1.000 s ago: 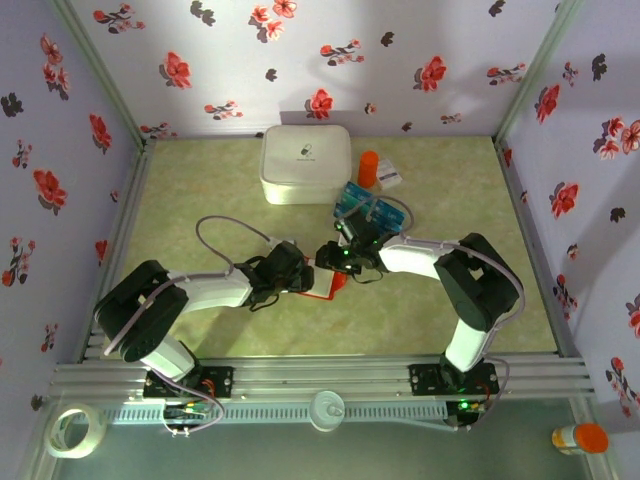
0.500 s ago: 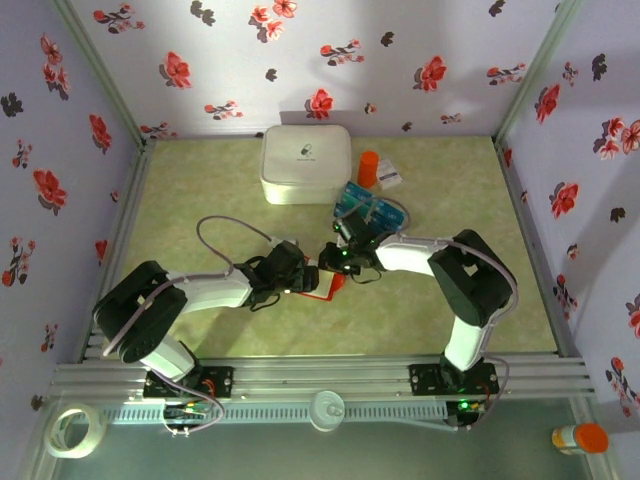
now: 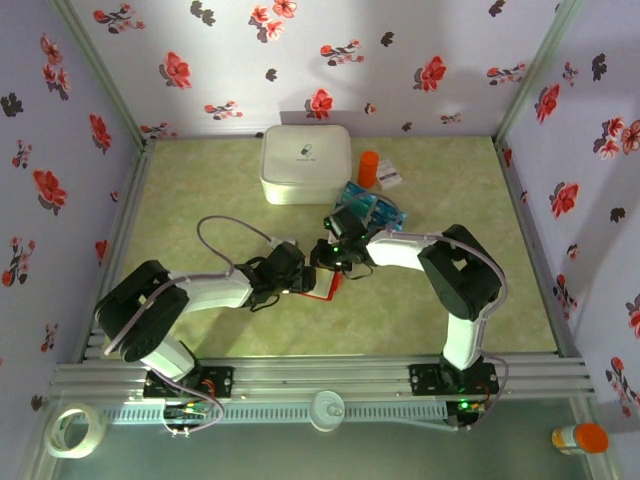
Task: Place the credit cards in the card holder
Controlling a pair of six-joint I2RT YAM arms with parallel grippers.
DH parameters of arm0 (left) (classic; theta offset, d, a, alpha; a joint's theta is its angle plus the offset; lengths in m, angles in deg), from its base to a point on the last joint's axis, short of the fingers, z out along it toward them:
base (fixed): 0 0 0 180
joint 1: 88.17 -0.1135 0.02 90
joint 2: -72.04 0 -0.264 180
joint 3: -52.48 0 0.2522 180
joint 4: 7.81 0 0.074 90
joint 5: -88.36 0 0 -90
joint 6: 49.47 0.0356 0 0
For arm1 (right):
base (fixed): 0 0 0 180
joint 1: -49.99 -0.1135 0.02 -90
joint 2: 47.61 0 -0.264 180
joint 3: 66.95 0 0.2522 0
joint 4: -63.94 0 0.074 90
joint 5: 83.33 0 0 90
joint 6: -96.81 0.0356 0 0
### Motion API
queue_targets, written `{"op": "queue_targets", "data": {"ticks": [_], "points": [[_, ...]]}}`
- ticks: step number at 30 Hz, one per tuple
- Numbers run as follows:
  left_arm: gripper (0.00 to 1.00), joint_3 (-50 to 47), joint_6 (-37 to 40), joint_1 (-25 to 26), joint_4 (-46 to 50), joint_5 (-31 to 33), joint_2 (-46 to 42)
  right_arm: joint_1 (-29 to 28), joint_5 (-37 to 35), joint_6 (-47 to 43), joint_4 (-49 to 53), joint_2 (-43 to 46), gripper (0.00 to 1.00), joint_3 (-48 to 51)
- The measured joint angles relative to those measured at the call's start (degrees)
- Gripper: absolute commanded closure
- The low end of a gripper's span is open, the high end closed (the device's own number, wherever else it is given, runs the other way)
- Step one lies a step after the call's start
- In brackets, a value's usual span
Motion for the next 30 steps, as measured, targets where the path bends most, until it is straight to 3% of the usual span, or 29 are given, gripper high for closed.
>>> {"op": "queue_targets", "data": {"ticks": [11,17,30], "points": [[0.29,-1.25,-0.04,0.0,-2.51,0.98,0.17,0.07,-0.83,0.11,1.73,3.17,0.54,-0.02],[0.29,-1.25,-0.04,0.0,-2.78,0.96,0.17,0.07,-1.64,1.4,0.22,6.29,0.52,3.43],[0.29,-1.42,-0.07,0.0,-3.72,0.76,0.17,0.17,-0.7,3.04,-3.34,2.62,0.52,3.32]]}}
